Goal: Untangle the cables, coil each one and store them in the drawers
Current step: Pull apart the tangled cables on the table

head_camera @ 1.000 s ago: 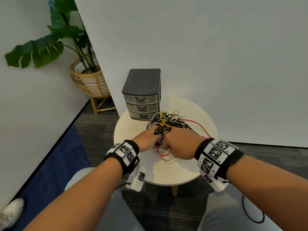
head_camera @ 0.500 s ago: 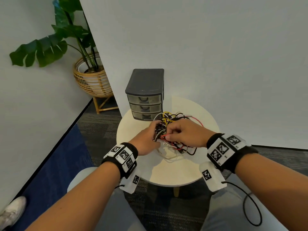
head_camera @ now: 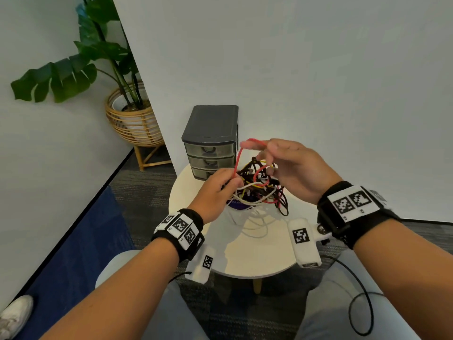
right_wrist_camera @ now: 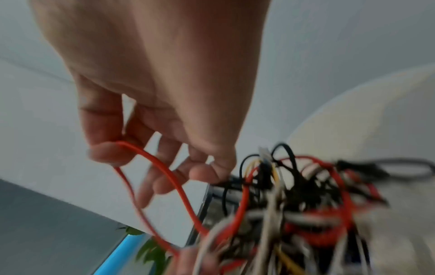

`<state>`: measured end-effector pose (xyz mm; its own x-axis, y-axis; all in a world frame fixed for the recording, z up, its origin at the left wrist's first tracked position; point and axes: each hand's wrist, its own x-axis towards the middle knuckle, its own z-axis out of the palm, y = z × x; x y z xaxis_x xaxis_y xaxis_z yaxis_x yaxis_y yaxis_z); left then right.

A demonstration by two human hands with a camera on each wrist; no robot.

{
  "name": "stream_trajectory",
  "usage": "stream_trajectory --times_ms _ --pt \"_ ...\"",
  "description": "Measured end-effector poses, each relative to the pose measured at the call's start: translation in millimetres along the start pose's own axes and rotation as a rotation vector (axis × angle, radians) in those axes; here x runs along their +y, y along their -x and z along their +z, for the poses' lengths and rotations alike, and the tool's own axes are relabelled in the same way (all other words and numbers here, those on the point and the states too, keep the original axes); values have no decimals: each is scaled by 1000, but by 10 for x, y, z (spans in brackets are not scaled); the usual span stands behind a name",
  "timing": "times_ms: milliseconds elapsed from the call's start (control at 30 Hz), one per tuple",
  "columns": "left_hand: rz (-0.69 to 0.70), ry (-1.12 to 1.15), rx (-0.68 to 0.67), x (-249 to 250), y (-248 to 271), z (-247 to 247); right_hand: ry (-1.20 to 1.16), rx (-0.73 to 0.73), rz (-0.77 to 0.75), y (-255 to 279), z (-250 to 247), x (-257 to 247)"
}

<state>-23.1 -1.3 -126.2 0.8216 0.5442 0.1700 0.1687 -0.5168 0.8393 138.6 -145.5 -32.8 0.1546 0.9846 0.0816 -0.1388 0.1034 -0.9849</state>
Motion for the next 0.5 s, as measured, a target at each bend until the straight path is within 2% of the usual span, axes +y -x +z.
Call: stream_trajectory --times_ms 67,100,200,267,300,367,467,500 --pt "-14 -19 62 45 -7 -28 -136 36 66 4 -55 -8" --pt "-24 -34 102 70 -10 -37 -107 89 125 -20 -78 -9" --pt "-40 -57 185 155 1 -61 362 425 261 -133 -90 -45" --pt "-11 -135 182 210 -11 -75 595 599 193 -187 -85 -69" --pt "9 -190 174 234 -27 -80 672 603 111 -189 -60 -92" --pt "48 -297 166 300 -68 -87 957 468 -28 -172 80 -157" --pt "107 -367 172 411 -133 -79 1716 187 -41 -196 354 -127" --pt "102 -342 177 445 -155 -75 1868 133 -19 -211 407 -74"
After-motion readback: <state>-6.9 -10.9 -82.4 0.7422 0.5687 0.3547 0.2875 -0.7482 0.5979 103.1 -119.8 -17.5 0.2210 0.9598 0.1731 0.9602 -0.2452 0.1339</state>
